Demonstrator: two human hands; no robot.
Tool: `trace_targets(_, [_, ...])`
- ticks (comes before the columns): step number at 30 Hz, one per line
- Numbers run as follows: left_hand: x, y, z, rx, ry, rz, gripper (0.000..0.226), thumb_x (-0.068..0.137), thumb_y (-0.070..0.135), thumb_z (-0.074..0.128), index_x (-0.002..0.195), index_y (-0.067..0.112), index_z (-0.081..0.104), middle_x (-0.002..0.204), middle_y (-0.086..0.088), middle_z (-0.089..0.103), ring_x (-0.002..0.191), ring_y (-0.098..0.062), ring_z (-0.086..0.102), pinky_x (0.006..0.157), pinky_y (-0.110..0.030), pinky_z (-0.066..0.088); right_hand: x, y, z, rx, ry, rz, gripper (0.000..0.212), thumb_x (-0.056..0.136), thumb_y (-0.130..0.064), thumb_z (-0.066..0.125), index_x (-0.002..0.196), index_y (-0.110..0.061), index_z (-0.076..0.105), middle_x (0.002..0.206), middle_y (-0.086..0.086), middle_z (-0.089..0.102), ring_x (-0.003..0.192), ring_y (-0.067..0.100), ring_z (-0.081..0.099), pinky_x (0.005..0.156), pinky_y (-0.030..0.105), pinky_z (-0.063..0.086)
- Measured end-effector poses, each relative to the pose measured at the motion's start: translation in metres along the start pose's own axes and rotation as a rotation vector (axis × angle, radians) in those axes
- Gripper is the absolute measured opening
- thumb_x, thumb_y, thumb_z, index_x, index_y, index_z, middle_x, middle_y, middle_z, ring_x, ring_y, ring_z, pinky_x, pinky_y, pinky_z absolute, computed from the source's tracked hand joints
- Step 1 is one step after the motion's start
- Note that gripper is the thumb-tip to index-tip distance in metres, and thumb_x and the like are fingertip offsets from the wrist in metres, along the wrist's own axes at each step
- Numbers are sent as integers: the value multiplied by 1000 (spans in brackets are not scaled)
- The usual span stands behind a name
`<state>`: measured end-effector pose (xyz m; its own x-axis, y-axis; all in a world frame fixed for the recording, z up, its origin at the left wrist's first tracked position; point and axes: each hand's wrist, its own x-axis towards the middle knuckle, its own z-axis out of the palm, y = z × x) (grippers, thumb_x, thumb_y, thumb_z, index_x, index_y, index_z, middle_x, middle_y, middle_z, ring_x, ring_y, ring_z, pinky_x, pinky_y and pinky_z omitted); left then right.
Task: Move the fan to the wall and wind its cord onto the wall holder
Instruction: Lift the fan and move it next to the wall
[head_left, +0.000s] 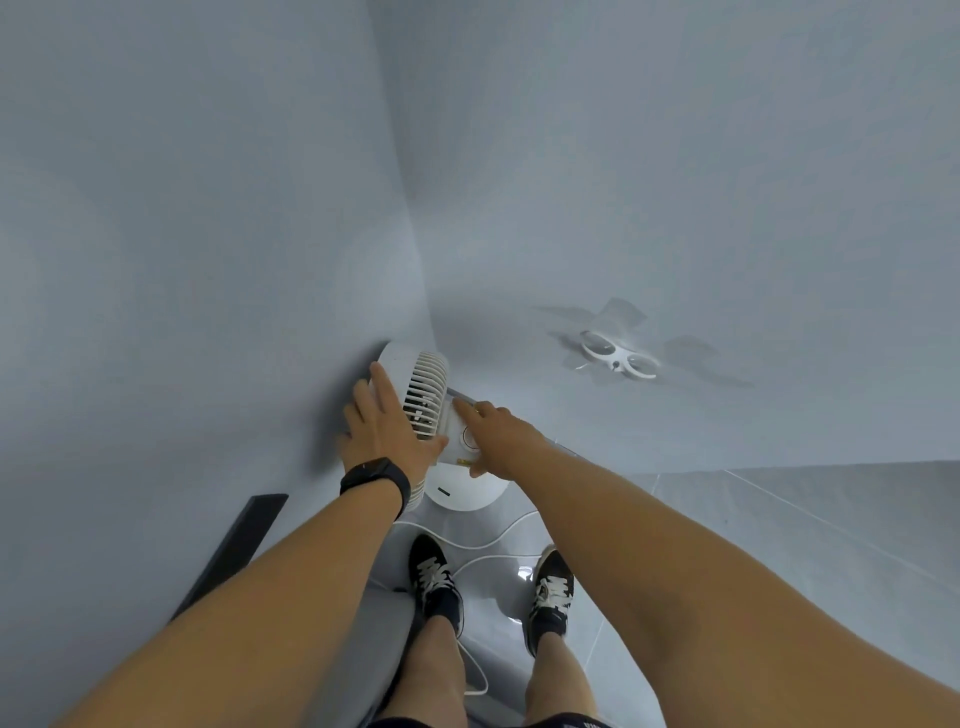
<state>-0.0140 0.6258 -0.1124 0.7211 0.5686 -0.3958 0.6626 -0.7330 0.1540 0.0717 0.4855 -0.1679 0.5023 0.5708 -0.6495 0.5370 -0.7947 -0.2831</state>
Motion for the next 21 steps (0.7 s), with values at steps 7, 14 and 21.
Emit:
trace_targets(7, [-2,5,4,90,-20,82,122,76,65,76,164,26,-1,168,-20,0,155,-49,9,124,-60,20,-21,26,-4,0,61,33,89,89,-29,78,159,-26,23,152,7,43,131,31,50,95,48,55])
trace_targets(14, [1,41,0,220,-78,271,78,92,52,65,156,23,30,171,-18,8,158,-45,-4,127,-56,1,-41,52,-21,-16,64,102,74,94,-35,72,156,-23,34,152,9,45,135,33,50,104,50,50])
trace_targets(21, [-39,48,33,244,-182,345,61,93,44,60,149,24,45,166,-11,25,158,-37,12,128,-50,17,-70,73,-17,-40,78,60,63,96,-37,69,151,-19,42,145,9,49,131,32,53,101,49,52])
